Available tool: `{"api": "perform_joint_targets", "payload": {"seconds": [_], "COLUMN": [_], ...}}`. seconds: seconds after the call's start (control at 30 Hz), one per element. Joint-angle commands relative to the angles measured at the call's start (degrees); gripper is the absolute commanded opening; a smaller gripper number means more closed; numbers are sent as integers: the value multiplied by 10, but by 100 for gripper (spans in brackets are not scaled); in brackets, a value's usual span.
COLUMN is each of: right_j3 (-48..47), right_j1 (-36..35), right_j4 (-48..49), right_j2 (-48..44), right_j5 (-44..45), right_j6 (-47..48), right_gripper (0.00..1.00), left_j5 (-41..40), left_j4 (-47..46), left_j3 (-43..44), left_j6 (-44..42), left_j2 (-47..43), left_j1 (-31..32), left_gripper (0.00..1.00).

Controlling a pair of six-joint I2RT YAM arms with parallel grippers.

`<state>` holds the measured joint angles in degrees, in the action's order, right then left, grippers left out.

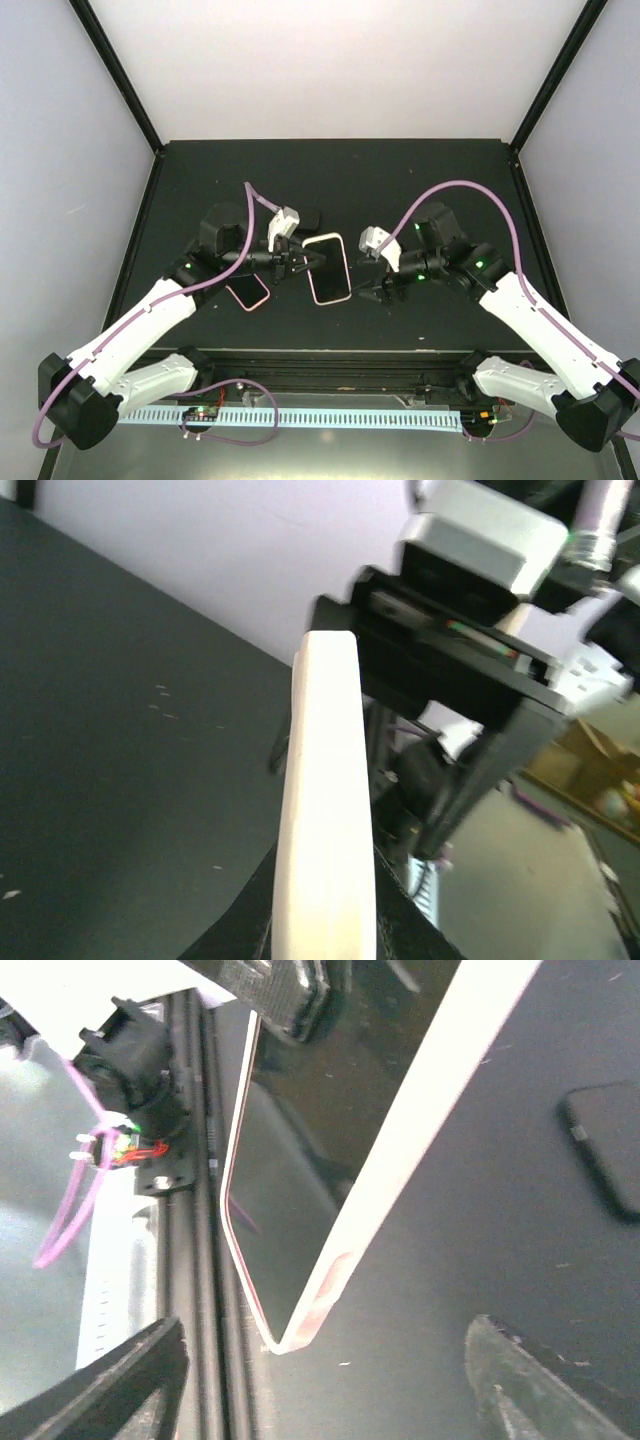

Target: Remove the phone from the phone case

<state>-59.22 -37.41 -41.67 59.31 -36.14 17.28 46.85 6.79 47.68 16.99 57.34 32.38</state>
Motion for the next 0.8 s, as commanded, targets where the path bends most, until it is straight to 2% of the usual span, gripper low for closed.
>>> {"api": "perform_joint_targets", "payload": {"seconds": [0.0, 0.13, 0.4, 0.57, 0.7, 0.77], "right_j3": [13, 5, -11, -34, -51, -54], "right_j1": [2, 1, -4, -4, -4, -4], "right_j4": [-57, -81, -45, -30, -31, -27], "right_j2": [19, 48, 74, 101, 111, 108], "right_j5": [-109, -173, -210, -231, -247, -249], "right_j6": [75, 96, 60, 31, 19, 11], "right_gripper": [72, 61, 56, 44, 30, 24], "left_j5": [159, 188, 188, 181, 162, 146], "left_j4": [-66, -89, -123, -133, -130, -130], "left_j3": [5, -1, -12, -14, -16, -18], "left_j6": [-43, -33, -8, 0, -1, 0], "left_j2": [-11, -8, -6, -1, -5, -9], "left_j1": [-1, -1, -1, -1, -1, -1], "left_gripper": [1, 2, 1, 2, 1, 4]}}
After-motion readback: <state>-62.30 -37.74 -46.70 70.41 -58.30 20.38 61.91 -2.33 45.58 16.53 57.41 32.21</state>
